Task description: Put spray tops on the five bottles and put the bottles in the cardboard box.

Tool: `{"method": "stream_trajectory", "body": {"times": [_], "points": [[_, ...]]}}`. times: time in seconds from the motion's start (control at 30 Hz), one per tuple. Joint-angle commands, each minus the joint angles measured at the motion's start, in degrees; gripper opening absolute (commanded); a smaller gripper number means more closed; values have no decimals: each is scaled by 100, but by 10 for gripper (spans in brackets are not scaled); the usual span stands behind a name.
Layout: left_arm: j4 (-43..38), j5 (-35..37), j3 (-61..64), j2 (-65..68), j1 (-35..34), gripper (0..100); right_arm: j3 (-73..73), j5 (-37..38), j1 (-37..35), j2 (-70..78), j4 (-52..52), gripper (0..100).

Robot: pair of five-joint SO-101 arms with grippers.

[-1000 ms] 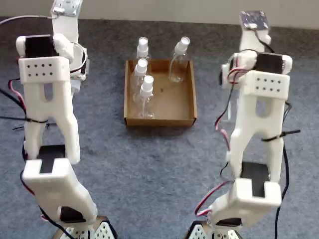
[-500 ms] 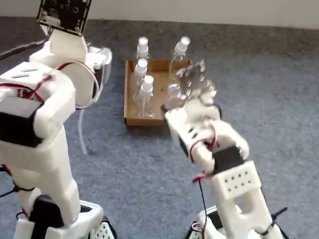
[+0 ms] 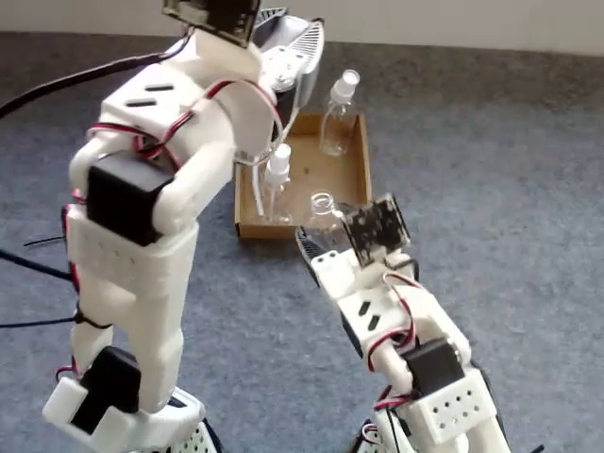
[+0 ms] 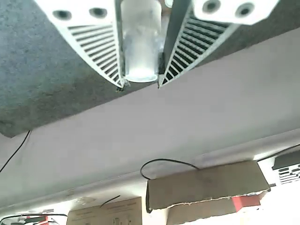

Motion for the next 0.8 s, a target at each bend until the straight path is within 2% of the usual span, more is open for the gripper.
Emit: {"method": "stream_trajectory", "body": {"times": [0.0,0.13,0.27,0.4,0.6,0.77], "points": [[-378,44,-66,66,444,52,822,-62,-119,-1033,-831,3],[-563,44,-57,119,752,52,1868,-510,-101,-1982,-1165,3],[-826,44,-57,119,927,52,2062,-448,-101,-2624,-1147,3],[-730,44,136,136,1103,52,2079,-457,-92,-2668,-1147,3],[-1591,44,1059,127,1068,52,2079,-457,-92,-2659,-1147,3],[-1776,44,1279,127,1095,52,2062,-457,-92,-2659,-1147,3]]}}
